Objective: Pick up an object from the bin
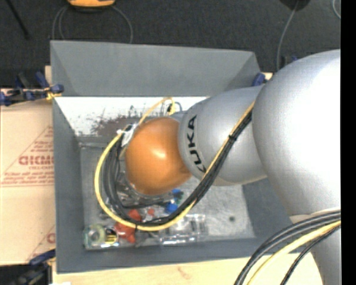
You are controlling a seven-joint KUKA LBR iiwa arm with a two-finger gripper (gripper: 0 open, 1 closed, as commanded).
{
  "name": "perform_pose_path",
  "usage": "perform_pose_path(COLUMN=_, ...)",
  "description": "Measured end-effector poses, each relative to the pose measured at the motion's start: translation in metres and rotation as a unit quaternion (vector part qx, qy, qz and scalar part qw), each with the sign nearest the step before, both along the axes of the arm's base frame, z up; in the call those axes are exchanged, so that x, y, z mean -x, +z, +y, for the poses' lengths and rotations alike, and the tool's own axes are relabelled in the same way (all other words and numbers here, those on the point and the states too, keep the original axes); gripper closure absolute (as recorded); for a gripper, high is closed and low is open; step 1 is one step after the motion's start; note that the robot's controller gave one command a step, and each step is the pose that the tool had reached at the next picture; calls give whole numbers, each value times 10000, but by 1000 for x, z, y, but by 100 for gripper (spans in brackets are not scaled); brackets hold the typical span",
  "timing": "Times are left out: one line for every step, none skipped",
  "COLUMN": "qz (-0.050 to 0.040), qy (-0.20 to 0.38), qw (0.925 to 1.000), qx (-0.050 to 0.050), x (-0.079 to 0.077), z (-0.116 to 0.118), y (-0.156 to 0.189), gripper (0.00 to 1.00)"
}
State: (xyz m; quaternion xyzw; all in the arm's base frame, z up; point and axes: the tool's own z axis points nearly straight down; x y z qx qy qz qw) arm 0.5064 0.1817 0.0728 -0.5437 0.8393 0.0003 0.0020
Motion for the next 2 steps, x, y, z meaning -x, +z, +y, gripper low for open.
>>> perform_pose_path(qz=-35, qy=-12, qw=10000, qx=-26, x=-2, z=2, y=2, gripper=100)
perform_pose_path(qz=-36, qy=855, qw=9963, qx=2, x=-5, z=3, y=157, gripper=100)
